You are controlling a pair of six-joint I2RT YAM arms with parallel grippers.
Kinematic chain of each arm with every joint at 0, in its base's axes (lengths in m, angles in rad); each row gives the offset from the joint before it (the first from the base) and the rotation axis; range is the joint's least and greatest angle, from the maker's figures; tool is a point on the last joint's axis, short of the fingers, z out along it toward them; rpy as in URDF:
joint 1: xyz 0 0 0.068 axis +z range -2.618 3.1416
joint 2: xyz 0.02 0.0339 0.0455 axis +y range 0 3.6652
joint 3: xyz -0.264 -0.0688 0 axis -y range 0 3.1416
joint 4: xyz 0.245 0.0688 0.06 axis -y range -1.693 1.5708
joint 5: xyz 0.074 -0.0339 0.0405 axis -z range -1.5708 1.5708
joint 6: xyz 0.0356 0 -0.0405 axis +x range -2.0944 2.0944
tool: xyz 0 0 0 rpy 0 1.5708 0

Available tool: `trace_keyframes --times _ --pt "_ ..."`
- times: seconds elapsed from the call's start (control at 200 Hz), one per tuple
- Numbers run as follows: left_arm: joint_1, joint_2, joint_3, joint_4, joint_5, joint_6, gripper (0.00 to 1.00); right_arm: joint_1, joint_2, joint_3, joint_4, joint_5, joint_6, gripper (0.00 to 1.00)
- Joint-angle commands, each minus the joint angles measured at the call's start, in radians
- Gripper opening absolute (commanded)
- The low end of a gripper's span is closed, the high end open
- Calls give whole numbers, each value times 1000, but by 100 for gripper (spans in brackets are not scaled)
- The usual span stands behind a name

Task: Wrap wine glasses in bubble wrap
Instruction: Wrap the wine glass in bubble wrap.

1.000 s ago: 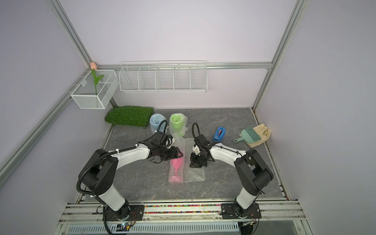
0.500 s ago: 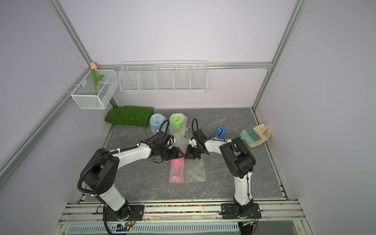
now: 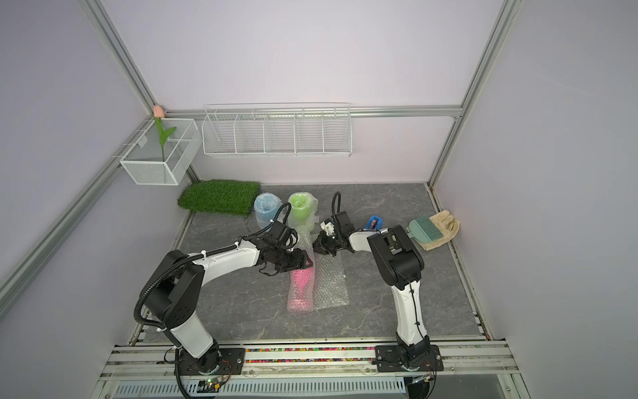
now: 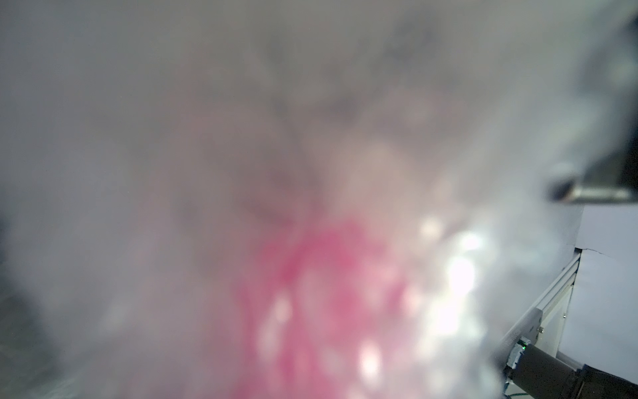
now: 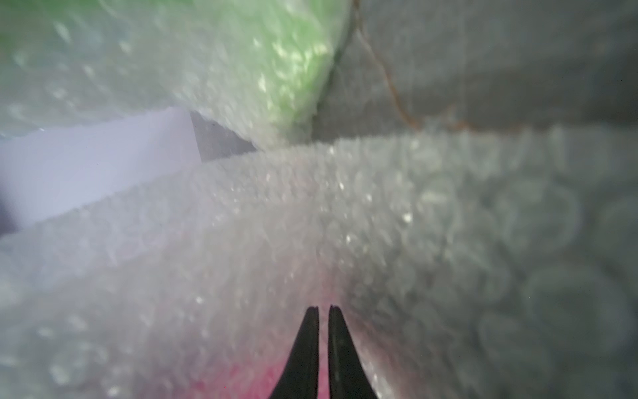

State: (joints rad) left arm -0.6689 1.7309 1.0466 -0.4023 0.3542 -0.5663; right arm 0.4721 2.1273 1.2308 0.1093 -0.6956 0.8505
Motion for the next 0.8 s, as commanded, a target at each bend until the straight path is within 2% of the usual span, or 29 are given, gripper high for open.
trace_keyframes --times 0.0,0.18,0.3,0.39,0.575,0.8 --pt "-6 18 23 -94 -38 3 39 -9 2 -4 17 38 15 11" --pt "-6 17 62 -170 -125 -19 37 -13 -66 -97 -68 103 -36 11" --pt "-12 46 105 -239 -184 -32 36 -14 -171 -172 -110 146 -68 14" --pt "-18 69 132 -273 -207 -37 36 -13 -256 -193 -219 194 -128 17" --pt "-29 117 190 -345 -258 -41 37 -19 -386 -256 -440 292 -242 30" --pt "-46 163 234 -390 -269 -43 36 -42 -502 -395 -511 312 -280 51"
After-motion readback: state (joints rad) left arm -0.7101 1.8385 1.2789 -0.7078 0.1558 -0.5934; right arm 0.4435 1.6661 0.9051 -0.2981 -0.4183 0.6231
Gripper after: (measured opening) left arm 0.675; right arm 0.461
